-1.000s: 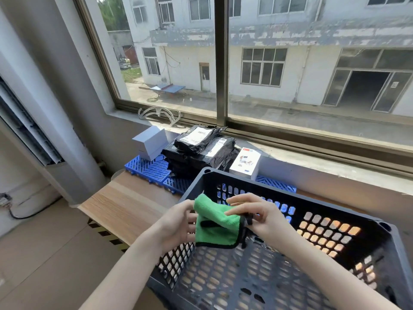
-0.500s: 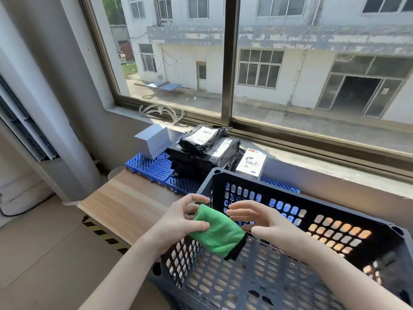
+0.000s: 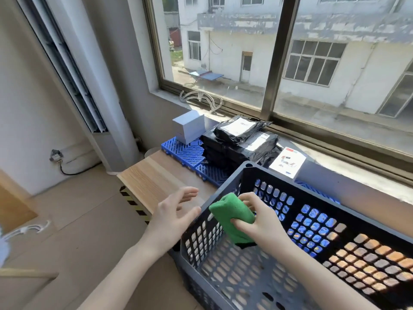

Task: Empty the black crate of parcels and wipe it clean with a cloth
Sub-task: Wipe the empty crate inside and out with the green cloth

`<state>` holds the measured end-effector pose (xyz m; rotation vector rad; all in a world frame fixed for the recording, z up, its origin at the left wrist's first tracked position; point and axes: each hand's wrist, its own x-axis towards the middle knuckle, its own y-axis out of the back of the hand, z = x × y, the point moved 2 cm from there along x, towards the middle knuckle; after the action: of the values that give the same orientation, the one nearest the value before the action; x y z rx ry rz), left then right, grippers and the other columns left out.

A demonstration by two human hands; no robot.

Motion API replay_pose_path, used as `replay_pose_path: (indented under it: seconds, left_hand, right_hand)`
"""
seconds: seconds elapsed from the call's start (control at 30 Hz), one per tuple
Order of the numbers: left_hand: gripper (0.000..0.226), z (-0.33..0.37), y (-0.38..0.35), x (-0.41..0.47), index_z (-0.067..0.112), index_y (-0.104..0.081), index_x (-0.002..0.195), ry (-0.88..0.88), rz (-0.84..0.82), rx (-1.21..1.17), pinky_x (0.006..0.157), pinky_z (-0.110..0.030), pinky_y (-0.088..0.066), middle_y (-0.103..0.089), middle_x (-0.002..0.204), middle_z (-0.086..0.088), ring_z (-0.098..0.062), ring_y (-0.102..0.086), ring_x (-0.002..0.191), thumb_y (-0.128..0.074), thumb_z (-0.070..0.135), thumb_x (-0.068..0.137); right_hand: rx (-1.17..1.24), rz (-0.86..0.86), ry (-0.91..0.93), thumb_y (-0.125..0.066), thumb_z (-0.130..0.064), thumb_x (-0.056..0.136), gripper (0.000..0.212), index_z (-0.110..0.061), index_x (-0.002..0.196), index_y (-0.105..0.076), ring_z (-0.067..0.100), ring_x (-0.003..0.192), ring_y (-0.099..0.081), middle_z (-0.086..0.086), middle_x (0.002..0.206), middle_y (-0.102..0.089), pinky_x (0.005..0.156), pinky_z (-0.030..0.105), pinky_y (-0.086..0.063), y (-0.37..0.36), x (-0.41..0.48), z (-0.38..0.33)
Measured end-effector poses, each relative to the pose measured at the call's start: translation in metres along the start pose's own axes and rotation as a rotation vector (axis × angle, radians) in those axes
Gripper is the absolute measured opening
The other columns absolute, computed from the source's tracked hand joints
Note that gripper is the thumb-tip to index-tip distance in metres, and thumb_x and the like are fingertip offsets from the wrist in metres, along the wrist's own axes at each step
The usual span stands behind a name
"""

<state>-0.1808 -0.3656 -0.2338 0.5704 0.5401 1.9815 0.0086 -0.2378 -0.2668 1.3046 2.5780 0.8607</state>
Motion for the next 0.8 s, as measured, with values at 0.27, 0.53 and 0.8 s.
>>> replay_pose_path:
  seconds: [0.27,0.53,0.8]
  left_hand:
    - [0.051,0.001,-0.034,-0.066,0.051,-0.031,0.139,0.245,0.110,0.146,0.100,-0.011,-0.023,-0.036,0.141,0.031,0.023,-0.028,0.123,-0.044,0.062,0.091]
    - [0.087,0.008,-0.067,-0.092,0.050,0.001,0.149,0.310,0.172,0.131,0.110,-0.020,-0.016,-0.021,0.153,0.034,0.016,-0.015,0.139,-0.049,0.065,0.080]
    - [0.093,0.006,-0.067,-0.088,0.049,-0.004,0.150,0.293,0.164,0.296,0.119,-0.039,-0.022,-0.020,0.155,0.031,0.006,-0.016,0.144,-0.061,0.057,0.077]
  right_hand:
    - [0.010,0.198,0.171,-0.080,-0.012,0.070,0.044,-0.017,0.104,-0.053,0.010,0.093,-0.047,-0.007,0.102,-0.043,0.082,0.021,-0.040,-0.031,0.012,0.023]
    - [0.019,-0.054,0.492,-0.079,-0.011,0.069,0.057,-0.009,0.120,-0.051,0.025,0.106,-0.049,0.008,0.122,-0.049,0.092,0.034,-0.045,-0.095,-0.012,0.036]
    - [0.279,-0.316,0.571,-0.051,-0.027,0.095,0.043,-0.010,0.135,-0.047,0.011,0.128,-0.045,-0.001,0.137,-0.046,0.105,0.026,-0.039,-0.113,-0.031,0.050]
